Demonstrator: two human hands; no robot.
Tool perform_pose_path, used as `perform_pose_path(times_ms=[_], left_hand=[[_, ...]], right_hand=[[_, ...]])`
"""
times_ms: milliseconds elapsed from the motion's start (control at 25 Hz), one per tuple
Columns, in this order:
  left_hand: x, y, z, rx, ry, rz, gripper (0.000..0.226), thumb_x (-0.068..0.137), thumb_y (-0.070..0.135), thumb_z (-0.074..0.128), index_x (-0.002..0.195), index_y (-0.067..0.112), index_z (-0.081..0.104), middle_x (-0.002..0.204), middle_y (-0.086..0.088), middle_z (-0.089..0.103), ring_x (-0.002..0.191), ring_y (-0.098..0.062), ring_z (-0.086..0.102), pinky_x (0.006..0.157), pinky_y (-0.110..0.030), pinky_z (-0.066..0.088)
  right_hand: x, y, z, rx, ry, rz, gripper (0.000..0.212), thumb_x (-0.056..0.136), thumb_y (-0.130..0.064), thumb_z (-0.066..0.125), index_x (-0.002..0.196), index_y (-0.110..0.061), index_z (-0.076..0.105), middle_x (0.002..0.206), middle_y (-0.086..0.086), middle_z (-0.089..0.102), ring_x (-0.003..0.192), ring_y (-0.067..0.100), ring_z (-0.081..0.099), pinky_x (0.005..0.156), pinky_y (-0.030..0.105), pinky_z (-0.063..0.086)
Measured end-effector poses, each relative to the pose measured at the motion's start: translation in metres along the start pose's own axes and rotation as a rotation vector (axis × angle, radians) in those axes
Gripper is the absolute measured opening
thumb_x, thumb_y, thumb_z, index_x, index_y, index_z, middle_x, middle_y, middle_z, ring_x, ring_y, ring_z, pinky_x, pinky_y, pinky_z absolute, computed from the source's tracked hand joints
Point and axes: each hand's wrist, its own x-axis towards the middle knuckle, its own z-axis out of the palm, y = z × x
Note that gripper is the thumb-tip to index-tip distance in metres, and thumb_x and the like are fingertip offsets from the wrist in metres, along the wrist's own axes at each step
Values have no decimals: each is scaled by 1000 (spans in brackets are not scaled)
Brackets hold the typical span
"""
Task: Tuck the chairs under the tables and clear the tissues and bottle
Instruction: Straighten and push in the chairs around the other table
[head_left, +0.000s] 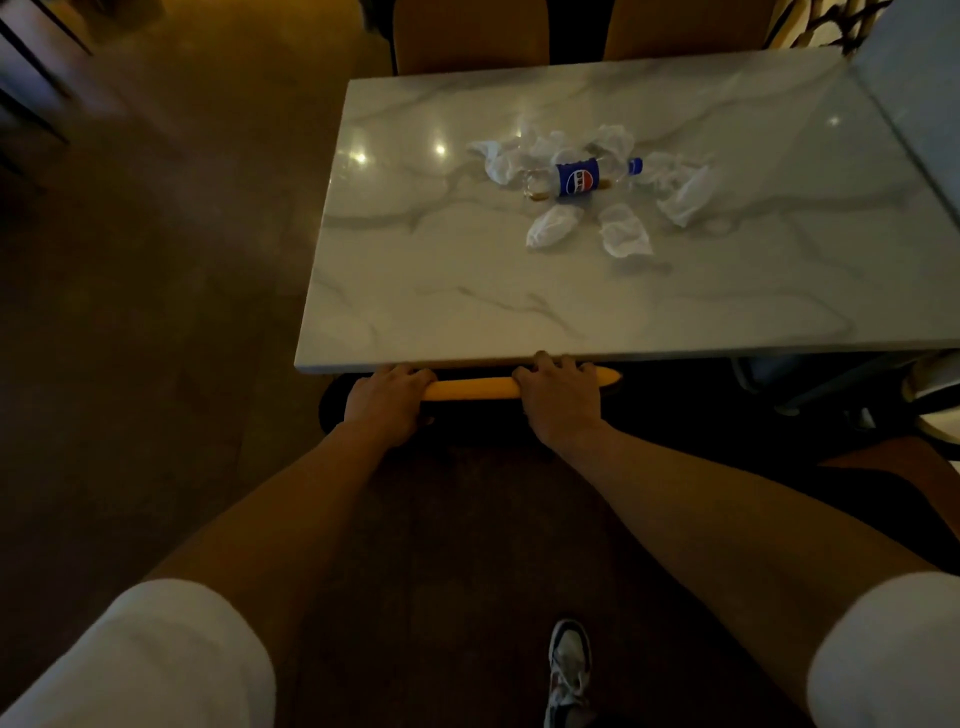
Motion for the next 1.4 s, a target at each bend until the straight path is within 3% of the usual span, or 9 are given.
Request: perform_pose_path(times_ms=[320, 600, 920, 1000, 1200, 1280, 1400], left_hand=[[7, -2, -1, 60, 10, -21, 56, 89, 42, 66, 140, 30, 45, 124, -6, 58, 113, -31, 55, 88, -46, 50], [13, -3, 2, 62, 51, -71, 54, 88, 42, 68, 135, 25, 45, 129, -10, 43, 118, -32, 45, 84, -45, 52], [10, 1, 1, 70, 47, -129, 53, 88, 44, 66, 133, 26, 45, 127, -9, 47, 117, -32, 47, 89, -47, 50], [7, 9, -2, 58, 28, -191, 57, 85, 44, 70, 134, 25, 46, 127, -9, 49, 118, -33, 48, 93, -48, 48], [-8, 22, -1, -3, 48, -275, 65, 81, 37, 75, 135, 16, 43, 131, -12, 52, 125, -36, 49, 108, -51, 38], [-25, 31, 5, -17, 103, -271, 71, 85, 37, 71, 142, 11, 37, 141, -17, 45, 134, -39, 41, 114, -52, 32], [-54, 54, 10, -22, 174, -272, 77, 91, 39, 63, 151, 8, 25, 153, -21, 31, 143, -39, 29, 119, -49, 26]], right_hand=[[4, 0, 4, -5, 81, 15, 30, 89, -26, 65, 118, -28, 62, 121, 4, 57, 113, 37, 54, 93, 56, 44], [13, 5, 6, -23, 116, -25, 28, 90, -25, 61, 118, -28, 64, 119, 5, 57, 110, 38, 54, 94, 57, 40], [17, 7, 9, 14, 108, -41, 32, 93, -26, 58, 125, -25, 59, 125, 9, 54, 114, 39, 52, 94, 57, 41], [17, 10, 8, 24, 83, -48, 42, 90, -30, 64, 130, -25, 54, 127, 10, 53, 116, 39, 51, 95, 57, 41], [14, 19, 6, 66, 23, -130, 103, 71, -51, 80, 151, -23, 22, 140, 12, 43, 127, 37, 46, 102, 56, 37], [7, 26, 3, 95, 31, -205, 108, 70, -57, 78, 153, -23, 17, 145, 12, 38, 133, 37, 40, 112, 60, 25], [-15, 42, 4, 230, 64, -226, 93, 84, -57, 65, 154, -18, 17, 154, 15, 29, 145, 36, 23, 120, 56, 13]])
